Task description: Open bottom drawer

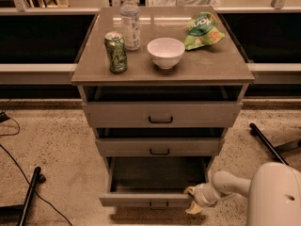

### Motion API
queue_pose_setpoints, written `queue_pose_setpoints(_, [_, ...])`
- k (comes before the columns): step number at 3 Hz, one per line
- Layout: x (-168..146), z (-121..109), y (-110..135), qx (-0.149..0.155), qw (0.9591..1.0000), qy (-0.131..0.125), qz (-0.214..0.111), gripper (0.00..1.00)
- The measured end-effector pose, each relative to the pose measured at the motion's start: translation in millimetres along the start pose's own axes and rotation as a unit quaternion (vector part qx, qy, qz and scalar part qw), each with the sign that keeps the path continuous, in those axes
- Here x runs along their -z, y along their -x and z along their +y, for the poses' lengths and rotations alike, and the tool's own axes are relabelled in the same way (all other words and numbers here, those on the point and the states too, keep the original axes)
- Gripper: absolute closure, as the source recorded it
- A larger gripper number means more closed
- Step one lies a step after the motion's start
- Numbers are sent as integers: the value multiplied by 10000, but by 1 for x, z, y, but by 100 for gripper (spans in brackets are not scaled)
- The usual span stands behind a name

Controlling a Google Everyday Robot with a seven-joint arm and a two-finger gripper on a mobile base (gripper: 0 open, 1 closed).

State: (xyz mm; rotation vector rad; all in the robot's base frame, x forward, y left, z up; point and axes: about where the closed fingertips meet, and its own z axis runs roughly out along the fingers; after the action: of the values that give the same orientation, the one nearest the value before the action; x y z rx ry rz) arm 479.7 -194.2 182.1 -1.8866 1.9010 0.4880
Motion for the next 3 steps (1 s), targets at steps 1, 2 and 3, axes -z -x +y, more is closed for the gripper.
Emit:
queue_pose_setpoints(1, [2, 3, 3, -23, 10000, 22, -61, 41])
queue_pose_setpoints(2, [-6, 13, 11, -76, 9992, 35, -394, 40])
queue_pose_setpoints(3, [0, 2, 25, 198, 9985, -31, -504, 37])
